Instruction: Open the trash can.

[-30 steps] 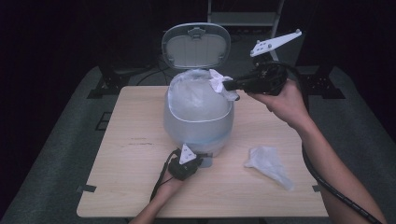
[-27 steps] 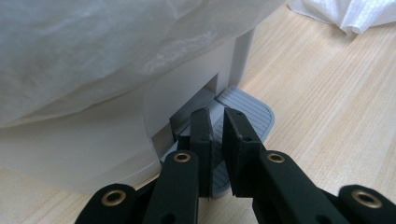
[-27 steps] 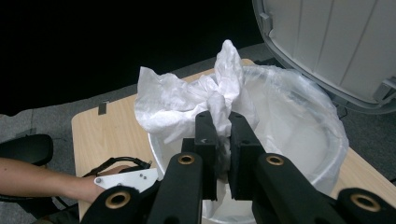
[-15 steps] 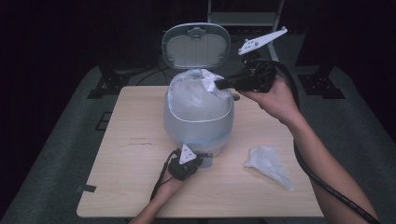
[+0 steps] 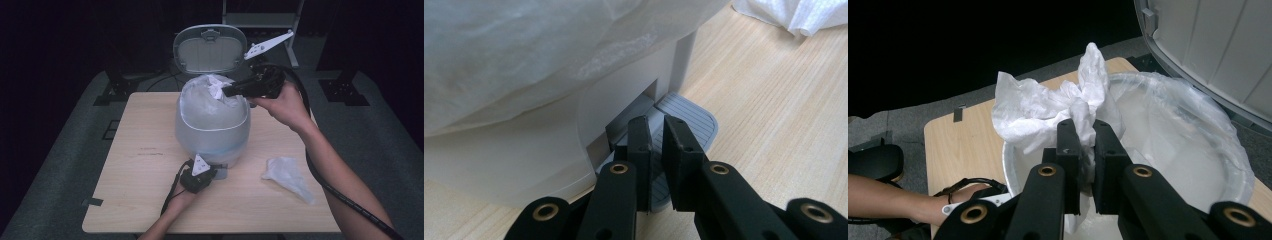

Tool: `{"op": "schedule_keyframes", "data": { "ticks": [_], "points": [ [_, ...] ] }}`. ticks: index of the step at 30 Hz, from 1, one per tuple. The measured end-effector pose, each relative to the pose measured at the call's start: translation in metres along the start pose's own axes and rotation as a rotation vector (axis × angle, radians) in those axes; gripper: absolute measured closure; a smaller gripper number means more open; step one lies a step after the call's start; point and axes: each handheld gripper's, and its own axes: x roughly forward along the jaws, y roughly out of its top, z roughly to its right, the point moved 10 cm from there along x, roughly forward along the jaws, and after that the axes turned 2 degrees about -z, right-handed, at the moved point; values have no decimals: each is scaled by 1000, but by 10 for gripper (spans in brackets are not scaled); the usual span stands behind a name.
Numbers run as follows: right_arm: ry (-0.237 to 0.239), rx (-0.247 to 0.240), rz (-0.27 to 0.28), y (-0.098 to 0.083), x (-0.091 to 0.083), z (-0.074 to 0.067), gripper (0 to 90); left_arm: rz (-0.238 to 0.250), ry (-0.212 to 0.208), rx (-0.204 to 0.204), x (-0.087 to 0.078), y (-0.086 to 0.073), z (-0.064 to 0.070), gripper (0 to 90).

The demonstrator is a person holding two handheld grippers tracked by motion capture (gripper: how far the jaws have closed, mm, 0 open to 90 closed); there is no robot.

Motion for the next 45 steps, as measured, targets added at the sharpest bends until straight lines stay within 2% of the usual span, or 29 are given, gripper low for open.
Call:
{"op": "schedule_keyframes", "data": {
  "ticks": [18,24,27,33,45],
  "points": [
    [9,-1,-31,1,22,0,820,-1,-1,-1,0,0,0,823],
    [-14,14,-45,-1,30,4,716,0,-3,-4,0,0,0,822],
    [-19,19,-50,-3,32,6,710,1,-4,-5,0,0,0,822],
    [-16,29,-47,-5,31,7,690,-2,-4,-3,0,0,0,822],
    [-10,52,-30,-17,17,11,669,-1,-2,-3,0,0,0,817]
  ]
}}
